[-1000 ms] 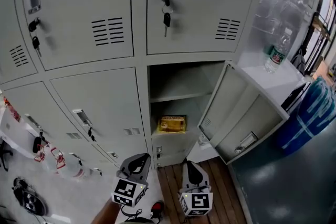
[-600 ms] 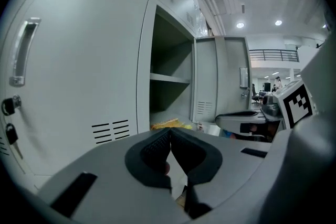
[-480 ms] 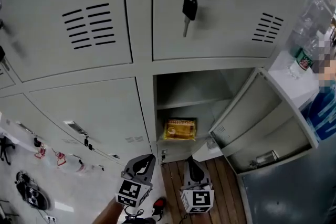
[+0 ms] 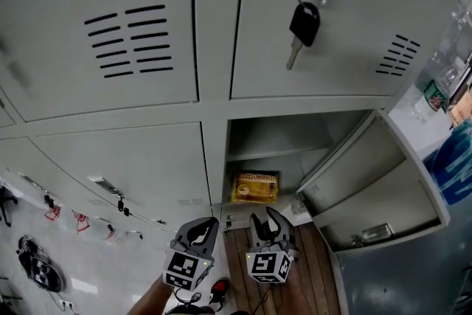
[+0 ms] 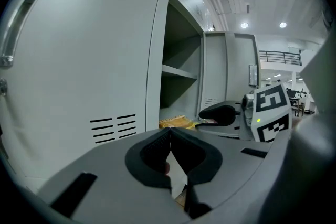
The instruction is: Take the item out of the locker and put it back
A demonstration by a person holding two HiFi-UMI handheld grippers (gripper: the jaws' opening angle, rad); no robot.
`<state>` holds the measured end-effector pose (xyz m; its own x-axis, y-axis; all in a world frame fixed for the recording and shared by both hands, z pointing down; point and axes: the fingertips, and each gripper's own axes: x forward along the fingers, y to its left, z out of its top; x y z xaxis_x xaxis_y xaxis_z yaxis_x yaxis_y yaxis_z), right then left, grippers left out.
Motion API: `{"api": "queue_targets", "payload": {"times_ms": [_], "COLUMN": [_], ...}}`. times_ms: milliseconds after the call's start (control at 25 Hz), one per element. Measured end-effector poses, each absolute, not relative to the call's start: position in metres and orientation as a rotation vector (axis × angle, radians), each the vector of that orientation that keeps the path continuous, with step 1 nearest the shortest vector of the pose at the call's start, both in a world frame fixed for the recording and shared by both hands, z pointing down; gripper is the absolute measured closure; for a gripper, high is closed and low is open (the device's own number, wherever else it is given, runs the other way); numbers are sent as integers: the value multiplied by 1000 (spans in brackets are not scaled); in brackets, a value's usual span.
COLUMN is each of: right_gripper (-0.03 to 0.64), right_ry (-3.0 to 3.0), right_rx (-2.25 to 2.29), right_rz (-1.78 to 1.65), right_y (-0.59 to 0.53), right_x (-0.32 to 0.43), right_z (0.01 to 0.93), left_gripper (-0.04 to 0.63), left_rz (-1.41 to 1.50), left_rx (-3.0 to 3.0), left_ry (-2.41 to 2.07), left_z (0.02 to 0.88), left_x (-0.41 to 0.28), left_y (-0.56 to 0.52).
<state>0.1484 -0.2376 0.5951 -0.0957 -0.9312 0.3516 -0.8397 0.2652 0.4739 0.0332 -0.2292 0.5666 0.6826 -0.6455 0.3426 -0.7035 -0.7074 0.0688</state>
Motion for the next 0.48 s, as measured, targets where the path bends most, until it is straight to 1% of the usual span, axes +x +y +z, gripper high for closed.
{"api": "queue_targets", "payload": {"times_ms": [200,360,480], "right_gripper": [380,340,322], "right_ry": [-1832,-1784,-1763], "right_rx": [1413,1299,1263], "right_rz": [-321,-338,-327], "right_y": [-260,-273,-280], "right_x": [147,144,146], "right_z": [615,636,646], "left_gripper": [572,572,572], "left_rz": [436,442,445], "left_rx": [2688,2676,2666], "left_ry": [-1101,-1115,-1120], "left_z": [568,570,572], "left_x": [30,25,23], "left_y": [-230,-231,-230]}}
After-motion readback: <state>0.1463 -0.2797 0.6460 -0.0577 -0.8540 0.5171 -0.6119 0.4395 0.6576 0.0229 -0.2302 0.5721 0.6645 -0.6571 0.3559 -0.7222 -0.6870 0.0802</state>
